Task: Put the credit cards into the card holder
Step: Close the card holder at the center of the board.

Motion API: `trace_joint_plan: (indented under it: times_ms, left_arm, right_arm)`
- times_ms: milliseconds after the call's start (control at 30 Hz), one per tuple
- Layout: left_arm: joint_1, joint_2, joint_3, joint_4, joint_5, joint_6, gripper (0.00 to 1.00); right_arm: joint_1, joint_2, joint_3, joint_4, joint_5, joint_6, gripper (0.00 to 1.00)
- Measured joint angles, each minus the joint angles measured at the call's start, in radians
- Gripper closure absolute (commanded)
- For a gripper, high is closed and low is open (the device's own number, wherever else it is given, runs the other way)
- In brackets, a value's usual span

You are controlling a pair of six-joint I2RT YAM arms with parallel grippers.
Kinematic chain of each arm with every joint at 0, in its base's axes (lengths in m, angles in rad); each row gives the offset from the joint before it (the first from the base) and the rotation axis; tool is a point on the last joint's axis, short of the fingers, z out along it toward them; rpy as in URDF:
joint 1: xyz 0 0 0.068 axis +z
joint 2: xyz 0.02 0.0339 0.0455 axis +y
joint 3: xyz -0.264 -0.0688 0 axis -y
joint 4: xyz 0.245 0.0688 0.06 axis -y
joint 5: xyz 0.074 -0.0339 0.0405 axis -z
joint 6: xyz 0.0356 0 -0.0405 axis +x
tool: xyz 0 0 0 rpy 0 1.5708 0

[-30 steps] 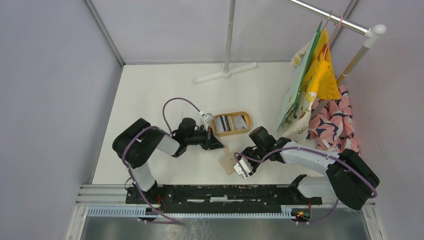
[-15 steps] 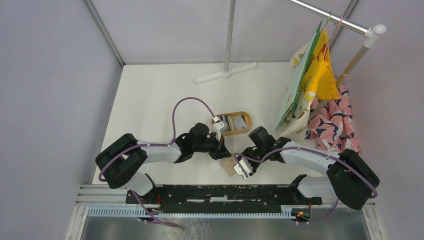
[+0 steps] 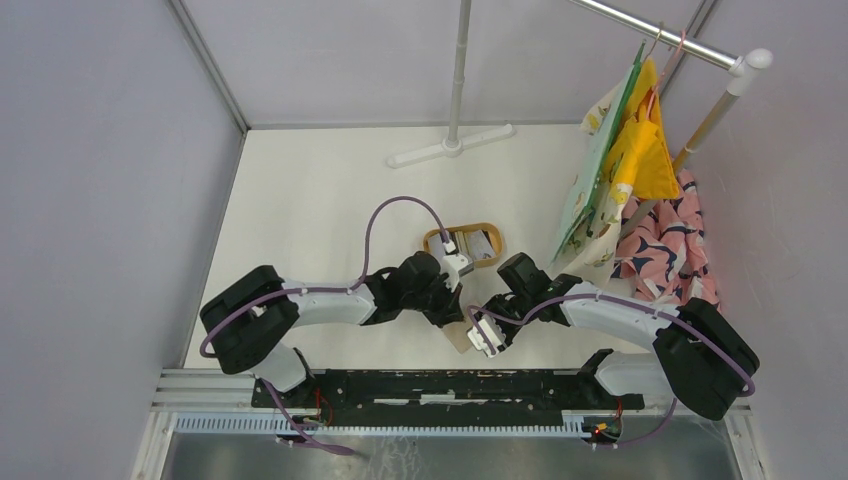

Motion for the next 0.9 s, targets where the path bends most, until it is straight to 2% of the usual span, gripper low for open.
trace_joint_plan:
  times_ms: [467,900]
  left_arm:
    - [-0.031,0.009,0.022,-0.051,-0.048,0.011,0.98]
    - [-0.041,0.023,0.039,-0.063,-0.061,0.027,0.98]
  right_arm:
    - [0.0,0.0,0.0,0.001,0.0,0.008,0.51]
    - [0.0,0.0,0.012,-0.017,-0.017,0.042,0.45]
